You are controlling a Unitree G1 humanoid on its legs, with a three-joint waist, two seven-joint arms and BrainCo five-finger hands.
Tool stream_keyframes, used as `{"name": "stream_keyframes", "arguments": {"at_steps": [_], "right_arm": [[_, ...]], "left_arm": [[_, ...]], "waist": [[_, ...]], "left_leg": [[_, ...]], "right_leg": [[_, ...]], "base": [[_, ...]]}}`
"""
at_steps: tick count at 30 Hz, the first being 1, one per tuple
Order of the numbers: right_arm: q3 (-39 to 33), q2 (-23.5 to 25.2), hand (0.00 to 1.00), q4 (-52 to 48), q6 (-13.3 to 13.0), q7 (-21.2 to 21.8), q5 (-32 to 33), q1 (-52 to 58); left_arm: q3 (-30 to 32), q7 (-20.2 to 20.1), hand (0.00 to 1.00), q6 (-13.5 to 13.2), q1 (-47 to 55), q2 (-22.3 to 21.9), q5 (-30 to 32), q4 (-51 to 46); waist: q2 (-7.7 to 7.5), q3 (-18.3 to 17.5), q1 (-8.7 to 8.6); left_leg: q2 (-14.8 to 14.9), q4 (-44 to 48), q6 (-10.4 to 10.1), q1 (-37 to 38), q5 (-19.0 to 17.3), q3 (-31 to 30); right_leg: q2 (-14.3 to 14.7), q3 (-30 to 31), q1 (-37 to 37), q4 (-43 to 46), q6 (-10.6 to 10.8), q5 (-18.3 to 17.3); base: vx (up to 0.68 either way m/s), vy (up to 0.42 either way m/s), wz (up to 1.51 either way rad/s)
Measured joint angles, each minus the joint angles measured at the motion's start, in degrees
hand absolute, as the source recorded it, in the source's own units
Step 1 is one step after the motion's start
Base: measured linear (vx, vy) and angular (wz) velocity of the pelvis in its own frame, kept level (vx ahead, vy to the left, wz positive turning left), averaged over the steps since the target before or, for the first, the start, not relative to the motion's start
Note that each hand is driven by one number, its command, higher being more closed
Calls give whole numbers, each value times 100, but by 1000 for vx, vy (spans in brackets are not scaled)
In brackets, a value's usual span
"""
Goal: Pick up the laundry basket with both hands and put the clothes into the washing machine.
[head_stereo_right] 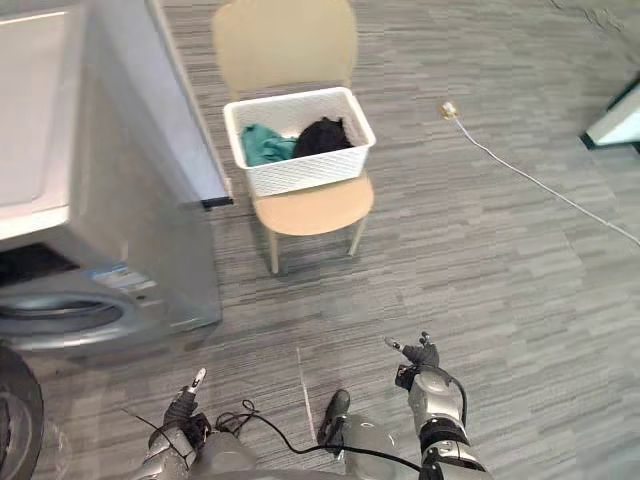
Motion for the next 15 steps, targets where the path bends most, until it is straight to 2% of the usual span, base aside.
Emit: {"name": "stream_keyframes", "arguments": {"at_steps": [1,2,3,4,5,6,7,8,9,10,11,15], "right_arm": [[-42,-77,0,-20,-3,-41,1,115],[-63,-134,0,-34,-4,-90,3,204],[-108,-165,0,-36,-8,-108,5,268],[-193,-231,0,-38,-7,-195,18,367],[-255,-232,0,-38,-6,-210,23,387],[-359,-210,0,-37,-3,-231,42,405],[-372,-132,0,-35,-2,-268,60,413],[-349,-46,0,-30,-1,-331,70,380],[-338,-10,0,-30,-1,-331,70,361],[-194,61,0,37,-1,-331,70,275],[-120,113,0,34,-2,-331,70,232],[386,453,0,-76,-7,-314,69,186]], "left_arm": [[-3,1,0,-9,3,-44,-6,24],[-4,5,0,-13,6,-71,-36,55],[-9,5,0,-17,17,-91,-54,57],[-23,5,0,-25,17,-139,-62,51],[-37,5,0,-32,17,-154,-75,44],[-86,4,0,-37,19,-156,-140,46],[-99,5,0,-40,29,-153,-160,48],[-112,2,0,-44,21,-160,-181,48],[-119,0,0,-47,24,-174,-186,46],[-137,-1,0,-48,72,-194,-249,54],[-179,0,0,-46,98,-194,-269,64],[-527,-23,0,-56,137,1,-215,164]], "waist": [[2,-1,12],[7,-6,11],[16,-25,14],[92,-82,16],[122,-98,19],[147,-114,39],[141,-145,63],[102,-178,130],[96,-186,174],[96,-187,221],[101,-184,223],[116,-207,171]], "left_leg": [[-316,114,-48,-57,-189,-602],[-568,165,-94,-119,-369,-904],[-777,164,-82,-182,-486,-1066],[-1281,77,-96,-442,-680,-1362],[-1477,-52,-100,-534,-692,-1485],[-1819,-448,51,-583,-770,-1571],[-1941,-753,120,-443,-793,-1619],[-2017,-964,205,-336,-763,-1660],[-2025,-957,226,-327,-773,-1634],[-2007,-792,355,-297,-866,-1568],[-1977,-721,367,-264,-895,-1554],[-1789,-457,503,-16,-1085,-1683]], "right_leg": [[-22,69,169,-89,-7,-3],[-39,88,313,-184,-7,-6],[-40,88,392,-284,-5,-8],[-31,73,482,-457,2,1],[-29,70,481,-468,12,7],[-25,69,489,-468,49,31],[-10,79,491,-498,80,47],[-12,137,480,-582,170,114],[-12,181,494,-639,197,155],[-16,270,532,-591,210,163],[-26,294,525,-473,211,161],[-235,397,132,1079,360,78]], "base": [[120,-150,-33],[94,-78,-24],[107,-22,-9],[84,26,-4],[109,73,-1],[75,79,2],[110,91,-1],[84,68,-8],[110,115,-25],[78,110,-27],[83,152,-34],[23,109,4]]}}
